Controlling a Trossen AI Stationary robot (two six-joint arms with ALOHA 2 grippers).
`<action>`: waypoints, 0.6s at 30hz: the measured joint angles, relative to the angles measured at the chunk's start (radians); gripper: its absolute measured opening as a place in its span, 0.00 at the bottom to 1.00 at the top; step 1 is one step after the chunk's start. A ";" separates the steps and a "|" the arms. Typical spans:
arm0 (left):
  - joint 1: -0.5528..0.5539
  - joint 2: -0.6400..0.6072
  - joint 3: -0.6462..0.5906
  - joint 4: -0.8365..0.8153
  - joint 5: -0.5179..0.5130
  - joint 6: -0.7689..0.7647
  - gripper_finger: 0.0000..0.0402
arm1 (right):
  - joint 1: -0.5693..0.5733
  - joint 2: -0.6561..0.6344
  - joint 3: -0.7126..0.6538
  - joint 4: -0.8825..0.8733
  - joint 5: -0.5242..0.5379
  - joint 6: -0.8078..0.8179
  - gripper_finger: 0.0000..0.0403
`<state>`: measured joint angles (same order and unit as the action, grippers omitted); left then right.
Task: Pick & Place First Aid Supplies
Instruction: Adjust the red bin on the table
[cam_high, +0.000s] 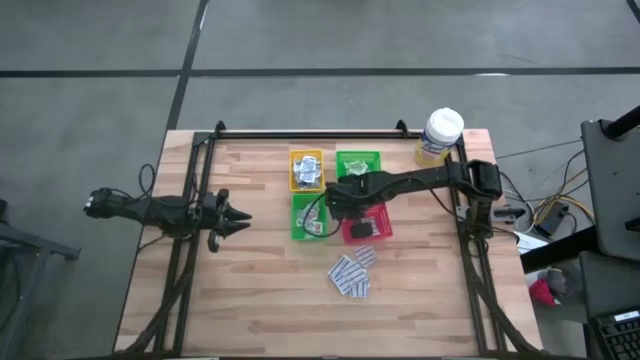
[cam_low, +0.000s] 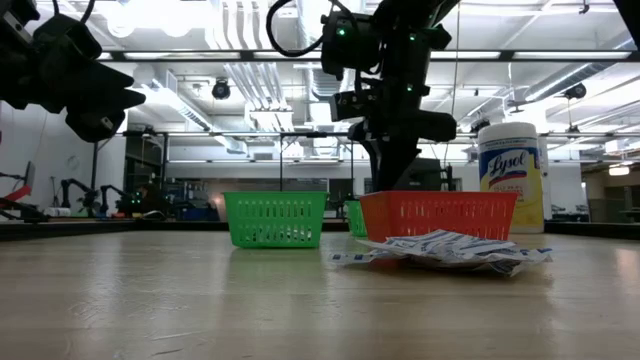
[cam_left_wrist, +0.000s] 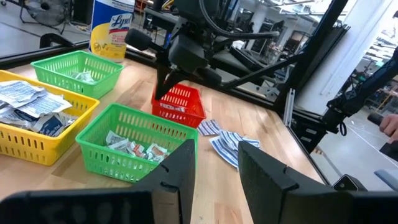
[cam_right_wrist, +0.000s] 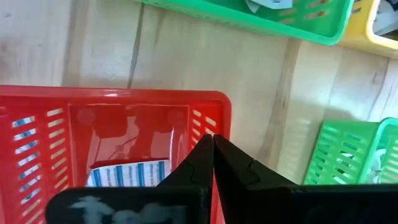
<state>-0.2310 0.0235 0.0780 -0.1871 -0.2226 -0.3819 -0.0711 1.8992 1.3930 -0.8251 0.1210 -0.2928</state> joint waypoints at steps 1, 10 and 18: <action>0.000 0.000 0.000 0.000 0.000 0.000 0.29 | -0.004 0.000 0.000 0.002 -0.001 0.000 0.02; 0.000 0.000 0.000 0.000 -0.003 0.001 0.29 | -0.018 0.000 -0.003 0.009 -0.043 -0.025 0.02; 0.000 0.000 0.000 0.000 -0.003 0.001 0.29 | -0.038 0.000 -0.003 0.025 -0.014 -0.022 0.02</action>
<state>-0.2311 0.0235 0.0780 -0.1871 -0.2256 -0.3813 -0.1095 1.8992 1.3895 -0.8005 0.1069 -0.3149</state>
